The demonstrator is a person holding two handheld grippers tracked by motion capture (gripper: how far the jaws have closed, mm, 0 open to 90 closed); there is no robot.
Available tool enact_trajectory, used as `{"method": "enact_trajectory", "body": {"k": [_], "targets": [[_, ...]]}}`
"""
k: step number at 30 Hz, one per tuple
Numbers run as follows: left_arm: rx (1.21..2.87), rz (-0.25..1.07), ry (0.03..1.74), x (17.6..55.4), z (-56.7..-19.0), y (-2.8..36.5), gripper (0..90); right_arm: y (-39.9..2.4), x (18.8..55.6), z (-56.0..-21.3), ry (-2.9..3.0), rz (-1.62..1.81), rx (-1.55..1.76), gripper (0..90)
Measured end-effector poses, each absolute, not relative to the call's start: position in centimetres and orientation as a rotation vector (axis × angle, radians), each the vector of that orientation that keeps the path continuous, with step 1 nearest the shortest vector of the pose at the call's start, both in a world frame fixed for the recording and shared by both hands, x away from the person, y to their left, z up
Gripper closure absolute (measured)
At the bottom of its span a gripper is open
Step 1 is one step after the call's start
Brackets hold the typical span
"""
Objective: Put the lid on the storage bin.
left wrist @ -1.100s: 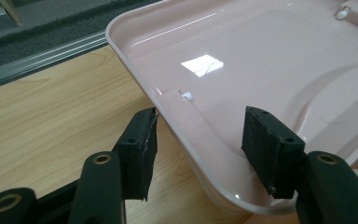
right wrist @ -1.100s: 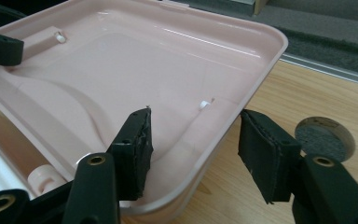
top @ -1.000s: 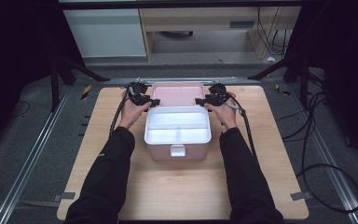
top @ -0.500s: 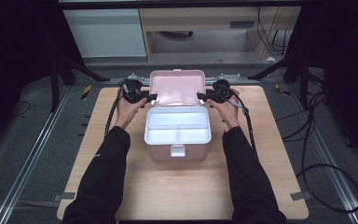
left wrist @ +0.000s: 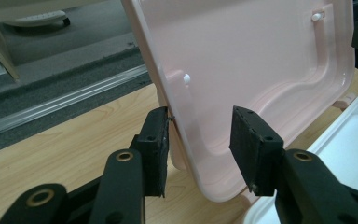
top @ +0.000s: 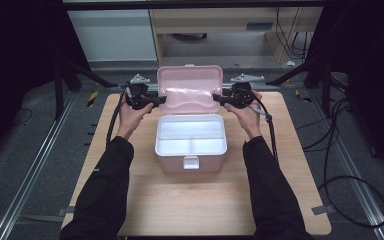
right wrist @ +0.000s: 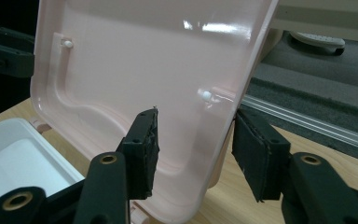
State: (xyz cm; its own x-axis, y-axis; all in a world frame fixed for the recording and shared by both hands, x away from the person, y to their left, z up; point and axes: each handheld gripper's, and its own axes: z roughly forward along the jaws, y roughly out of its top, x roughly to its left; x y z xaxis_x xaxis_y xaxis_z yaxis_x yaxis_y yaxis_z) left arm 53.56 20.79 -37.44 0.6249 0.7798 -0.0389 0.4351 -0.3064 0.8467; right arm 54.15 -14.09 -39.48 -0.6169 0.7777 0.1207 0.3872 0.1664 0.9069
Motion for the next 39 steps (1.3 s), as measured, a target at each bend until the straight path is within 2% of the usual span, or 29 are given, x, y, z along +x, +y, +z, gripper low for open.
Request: {"method": "enact_trajectory", "body": {"k": [5,23,32,39], "targets": [[1.907,0.5,0.95,52.7,-37.0,21.1,59.8,-14.0,53.5,-38.8,2.08,1.422,1.079,51.1],[1.97,0.595,0.909,49.3,-35.5,20.6,63.4,-13.9,50.3,-37.0,2.104,1.347,0.998,53.7],[1.991,0.605,0.887,47.3,-35.2,20.7,67.9,-14.3,48.3,-36.2,2.103,1.304,0.97,67.2],[1.984,0.591,0.908,45.9,-35.3,21.0,77.1,-14.8,47.0,-36.3,2.115,1.307,0.971,78.1]]}}
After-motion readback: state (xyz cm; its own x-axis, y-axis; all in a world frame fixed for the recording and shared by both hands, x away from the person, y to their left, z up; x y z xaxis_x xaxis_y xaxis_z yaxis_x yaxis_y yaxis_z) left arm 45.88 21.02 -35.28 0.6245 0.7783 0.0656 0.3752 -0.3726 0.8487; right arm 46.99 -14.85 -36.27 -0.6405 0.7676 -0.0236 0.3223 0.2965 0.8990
